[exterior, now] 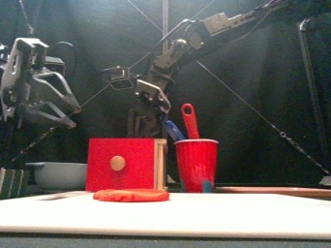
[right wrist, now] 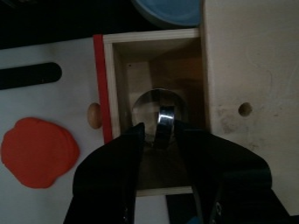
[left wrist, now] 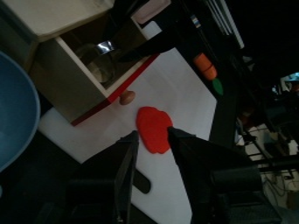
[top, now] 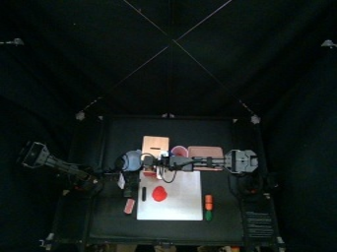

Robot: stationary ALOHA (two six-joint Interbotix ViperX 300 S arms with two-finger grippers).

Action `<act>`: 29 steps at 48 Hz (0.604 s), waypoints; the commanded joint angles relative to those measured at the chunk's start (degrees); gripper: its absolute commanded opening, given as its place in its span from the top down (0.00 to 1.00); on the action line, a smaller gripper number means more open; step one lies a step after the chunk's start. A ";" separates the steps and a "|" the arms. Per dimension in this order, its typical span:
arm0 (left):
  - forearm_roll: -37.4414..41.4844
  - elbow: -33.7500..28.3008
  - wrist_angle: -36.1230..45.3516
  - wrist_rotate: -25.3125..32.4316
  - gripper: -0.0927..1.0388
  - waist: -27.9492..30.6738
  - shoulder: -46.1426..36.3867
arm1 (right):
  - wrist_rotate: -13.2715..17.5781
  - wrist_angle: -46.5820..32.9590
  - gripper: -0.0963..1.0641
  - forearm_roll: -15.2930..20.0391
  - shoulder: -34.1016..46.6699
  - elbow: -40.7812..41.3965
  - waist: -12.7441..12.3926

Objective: Get the cutter from the drawer then cut the dough then place the extra dough in the bowl
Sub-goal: Place the cutter on the board

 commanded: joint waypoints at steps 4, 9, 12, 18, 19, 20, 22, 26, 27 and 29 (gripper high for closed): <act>0.26 -0.70 -0.44 0.00 0.26 0.09 -0.18 | 0.00 0.18 0.42 0.00 -1.41 -1.14 0.09; 0.00 -0.62 -0.35 0.00 0.26 0.09 -0.18 | -0.26 0.18 0.46 0.00 -1.41 -1.49 0.00; -0.18 -0.70 -0.35 0.09 0.26 0.09 -0.18 | -0.26 0.26 0.46 0.00 -1.67 -1.76 0.18; -0.26 -0.53 -0.26 0.00 0.26 0.09 -0.18 | -0.26 0.26 0.46 0.18 -2.20 -2.29 0.26; -0.26 -0.53 -0.26 0.00 0.26 0.09 -0.18 | -0.26 0.26 0.46 0.18 -2.37 -2.29 0.35; -0.26 -0.53 -0.26 0.00 0.26 0.09 -0.18 | -0.18 0.26 0.46 0.18 -2.55 -2.29 0.26; -0.26 -0.44 -0.18 0.00 0.26 0.09 -0.18 | 0.00 0.26 0.46 0.44 -2.99 -2.37 0.26; -0.18 -0.44 -0.26 0.00 0.26 0.09 -0.26 | -0.09 0.26 0.46 1.32 -3.78 -2.37 0.53; -0.18 -0.44 -0.26 0.09 0.26 0.09 -0.18 | 0.00 0.26 0.46 1.49 -4.04 -2.37 0.62; -0.26 -0.44 -0.26 0.09 0.26 0.09 -0.18 | 0.00 0.26 0.46 1.67 -4.39 -2.37 0.53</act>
